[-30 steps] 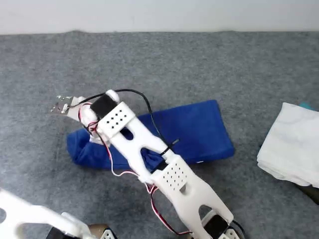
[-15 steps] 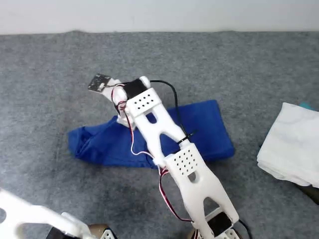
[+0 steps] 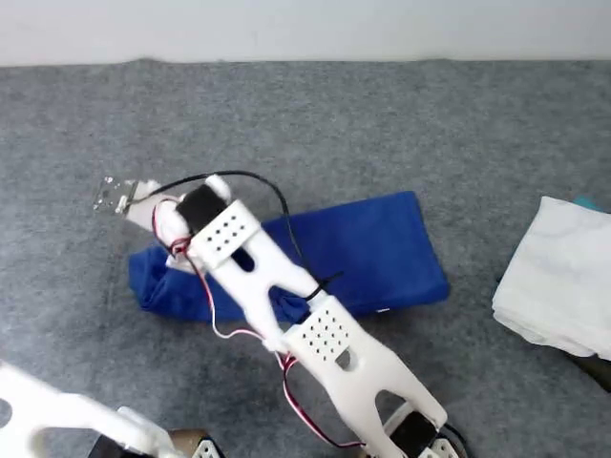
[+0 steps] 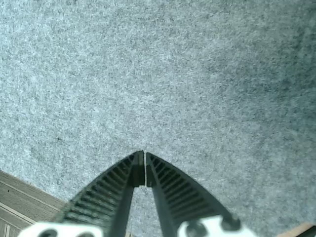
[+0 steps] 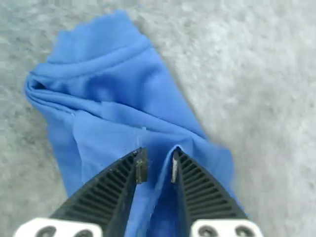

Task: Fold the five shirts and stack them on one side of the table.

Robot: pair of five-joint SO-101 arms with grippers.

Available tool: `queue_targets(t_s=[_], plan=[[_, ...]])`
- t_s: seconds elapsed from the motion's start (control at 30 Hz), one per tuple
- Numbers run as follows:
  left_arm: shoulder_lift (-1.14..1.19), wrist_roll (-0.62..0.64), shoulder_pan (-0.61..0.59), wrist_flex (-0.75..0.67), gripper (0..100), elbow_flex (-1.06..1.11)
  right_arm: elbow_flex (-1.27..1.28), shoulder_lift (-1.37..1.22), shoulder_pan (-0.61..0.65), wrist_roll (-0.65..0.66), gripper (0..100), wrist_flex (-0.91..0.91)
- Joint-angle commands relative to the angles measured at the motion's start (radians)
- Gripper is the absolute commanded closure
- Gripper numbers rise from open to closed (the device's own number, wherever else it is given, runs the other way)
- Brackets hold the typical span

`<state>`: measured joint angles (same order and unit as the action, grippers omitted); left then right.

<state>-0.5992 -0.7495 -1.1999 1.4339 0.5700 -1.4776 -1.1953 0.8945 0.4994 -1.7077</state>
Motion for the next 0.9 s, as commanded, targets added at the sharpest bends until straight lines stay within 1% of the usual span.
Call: queue_targets(t_s=[0.0,0.13,0.23,0.53,0.67,0.8,0.87], plan=[[-0.025,-0.002,0.008,-0.008,98,-0.005,-0.005,-0.025,0.039,-0.011,90.8,0.015],[-0.025,-0.002,0.008,-0.008,98,-0.005,-0.021,-0.042,0.122,-0.011,90.8,-0.03],[-0.025,-0.002,0.008,-0.008,98,-0.005,-0.032,-0.042,0.137,-0.011,90.8,-0.036],[-0.025,-0.023,0.008,-0.008,98,-0.004,-0.089,-0.041,-0.015,-0.009,90.4,-0.039],[-0.025,-0.023,0.008,-0.008,98,-0.004,-0.15,-0.039,-0.024,-0.009,90.3,-0.079],[-0.025,-0.023,0.02,-0.008,98,-0.004,-0.17,-0.039,-0.035,-0.009,90.0,-0.082],[-0.026,-0.023,0.023,-0.008,98,-0.005,-0.167,-0.041,-0.047,-0.009,86.1,-0.082]])
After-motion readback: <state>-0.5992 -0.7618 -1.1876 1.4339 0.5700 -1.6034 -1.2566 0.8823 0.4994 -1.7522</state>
